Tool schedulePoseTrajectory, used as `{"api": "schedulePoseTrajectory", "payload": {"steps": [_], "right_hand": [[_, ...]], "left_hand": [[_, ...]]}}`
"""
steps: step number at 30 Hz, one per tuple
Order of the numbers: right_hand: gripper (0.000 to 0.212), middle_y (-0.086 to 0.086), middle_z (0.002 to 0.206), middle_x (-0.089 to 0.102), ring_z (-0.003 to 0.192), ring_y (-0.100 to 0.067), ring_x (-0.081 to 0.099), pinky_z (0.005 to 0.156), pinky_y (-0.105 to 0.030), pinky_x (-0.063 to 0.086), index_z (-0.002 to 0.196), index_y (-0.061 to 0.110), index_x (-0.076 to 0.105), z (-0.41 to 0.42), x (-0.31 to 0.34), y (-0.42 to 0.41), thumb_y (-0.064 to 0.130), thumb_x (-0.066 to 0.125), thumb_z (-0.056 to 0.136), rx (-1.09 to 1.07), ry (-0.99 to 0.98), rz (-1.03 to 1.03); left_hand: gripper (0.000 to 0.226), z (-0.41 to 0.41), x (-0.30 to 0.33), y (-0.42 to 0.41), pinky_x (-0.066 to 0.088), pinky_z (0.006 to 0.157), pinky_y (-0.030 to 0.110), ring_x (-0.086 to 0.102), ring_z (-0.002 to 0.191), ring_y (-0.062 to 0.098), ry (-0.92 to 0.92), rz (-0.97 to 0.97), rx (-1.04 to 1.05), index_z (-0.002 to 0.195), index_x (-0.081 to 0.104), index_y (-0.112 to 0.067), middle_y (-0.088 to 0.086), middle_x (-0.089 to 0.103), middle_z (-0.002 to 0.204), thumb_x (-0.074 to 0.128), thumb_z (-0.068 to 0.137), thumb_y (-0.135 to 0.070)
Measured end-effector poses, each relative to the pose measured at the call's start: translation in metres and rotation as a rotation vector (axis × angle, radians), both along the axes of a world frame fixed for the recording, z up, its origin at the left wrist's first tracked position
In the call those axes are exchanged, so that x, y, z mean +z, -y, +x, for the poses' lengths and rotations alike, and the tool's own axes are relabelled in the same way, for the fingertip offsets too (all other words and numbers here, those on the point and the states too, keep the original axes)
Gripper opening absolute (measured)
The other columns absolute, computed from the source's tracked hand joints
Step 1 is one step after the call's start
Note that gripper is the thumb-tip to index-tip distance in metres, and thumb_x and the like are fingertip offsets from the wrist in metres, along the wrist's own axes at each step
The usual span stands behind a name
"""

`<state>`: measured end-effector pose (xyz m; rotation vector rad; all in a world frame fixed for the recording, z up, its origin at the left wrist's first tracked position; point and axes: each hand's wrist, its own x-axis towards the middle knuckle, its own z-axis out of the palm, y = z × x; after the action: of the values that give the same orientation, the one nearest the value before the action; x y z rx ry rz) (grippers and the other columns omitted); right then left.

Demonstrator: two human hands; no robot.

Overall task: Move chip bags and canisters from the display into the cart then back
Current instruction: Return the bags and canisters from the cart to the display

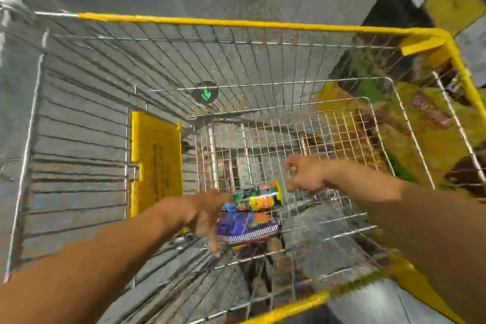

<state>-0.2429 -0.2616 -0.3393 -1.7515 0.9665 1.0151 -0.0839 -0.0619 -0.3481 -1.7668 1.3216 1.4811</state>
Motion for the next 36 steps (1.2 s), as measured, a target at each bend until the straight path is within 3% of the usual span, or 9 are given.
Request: {"api": "schedulePoseTrajectory", "payload": {"steps": [2,6,11,14,21,25,28,32,36], "right_hand": [[0.079,-0.013,0.104,0.060,0.067,-0.018,0.055,0.048,-0.023,0.046,0.149,0.013,0.029,0.008,-0.044,0.000,0.001,0.074,0.084,0.022,-0.044,0.028],[0.097,-0.020,0.145,0.045,0.116,-0.029,0.057,0.089,-0.030,0.054,0.154,0.010,0.024,0.013,-0.114,-0.006,0.020,0.083,0.078,0.190,-0.065,-0.017],[0.060,-0.013,0.112,0.065,0.109,-0.031,0.063,0.094,-0.040,0.052,0.117,0.016,0.061,0.004,-0.164,-0.021,0.038,0.077,0.065,0.386,0.053,-0.146],[0.036,-0.007,0.104,0.069,0.103,-0.026,0.067,0.089,-0.031,0.054,0.096,0.025,0.062,0.004,-0.173,-0.019,0.047,0.070,0.069,0.257,0.099,-0.054],[0.073,0.004,0.114,0.060,0.106,-0.020,0.062,0.090,-0.036,0.054,0.117,0.024,0.048,-0.004,-0.063,0.032,0.053,0.088,0.063,-0.077,0.141,-0.045],[0.072,0.009,0.106,0.059,0.093,-0.011,0.056,0.063,0.000,0.041,0.129,0.018,0.045,-0.035,0.004,0.047,0.035,0.087,0.073,-0.236,0.235,-0.133],[0.085,-0.004,0.127,0.058,0.094,-0.012,0.054,0.056,0.005,0.034,0.143,0.014,0.039,-0.067,0.061,0.045,0.037,0.085,0.076,-0.289,0.279,-0.254],[0.096,-0.008,0.143,0.051,0.125,-0.026,0.053,0.100,-0.027,0.043,0.145,0.021,0.035,-0.116,0.134,0.040,0.062,0.078,0.069,-0.294,0.313,-0.477],[0.094,-0.003,0.119,0.056,0.103,-0.024,0.057,0.083,-0.030,0.045,0.138,0.020,0.038,-0.158,0.185,0.037,0.063,0.080,0.066,-0.417,0.393,-0.579]], "left_hand": [[0.137,-0.003,-0.033,-0.004,0.025,0.120,0.045,0.014,0.150,0.027,-0.031,0.006,-0.064,0.154,0.006,-0.033,0.000,0.007,0.164,0.086,0.048,-0.066],[0.094,-0.001,-0.077,0.008,0.046,0.103,0.037,0.055,0.120,0.024,-0.158,-0.095,0.152,0.127,0.043,-0.033,-0.001,0.054,0.129,0.071,0.045,-0.069],[0.027,0.029,-0.094,0.036,0.044,0.091,0.022,0.060,0.111,0.018,-0.152,-0.227,0.352,0.110,0.063,-0.022,-0.002,0.063,0.110,0.070,0.089,-0.038],[0.043,0.036,-0.093,0.038,0.040,0.107,0.032,0.048,0.131,0.026,-0.002,-0.270,0.285,0.132,0.057,-0.015,0.006,0.055,0.140,0.054,0.098,-0.042],[0.019,0.032,-0.033,0.055,0.043,0.062,0.026,0.060,0.078,0.016,-0.058,-0.361,0.446,0.092,0.058,-0.016,0.003,0.065,0.089,0.051,0.099,-0.033],[0.060,0.025,0.024,0.071,0.053,0.078,0.044,0.058,0.077,0.019,-0.083,-0.460,0.380,0.085,0.055,-0.012,0.000,0.064,0.088,0.037,0.080,-0.069],[0.058,0.008,0.068,0.079,0.048,0.070,0.035,0.055,0.067,0.015,-0.077,-0.524,0.315,0.079,0.055,-0.016,-0.005,0.061,0.075,0.055,0.079,-0.074],[0.067,-0.019,0.127,0.096,0.047,0.066,0.034,0.061,0.073,0.018,0.124,-0.670,0.049,0.078,0.054,-0.022,-0.004,0.063,0.073,0.059,0.063,-0.087],[0.083,-0.044,0.175,0.119,0.035,0.061,0.029,0.061,0.081,0.021,0.205,-0.815,-0.078,0.082,0.053,-0.028,-0.007,0.057,0.077,0.037,0.047,-0.102]]}}
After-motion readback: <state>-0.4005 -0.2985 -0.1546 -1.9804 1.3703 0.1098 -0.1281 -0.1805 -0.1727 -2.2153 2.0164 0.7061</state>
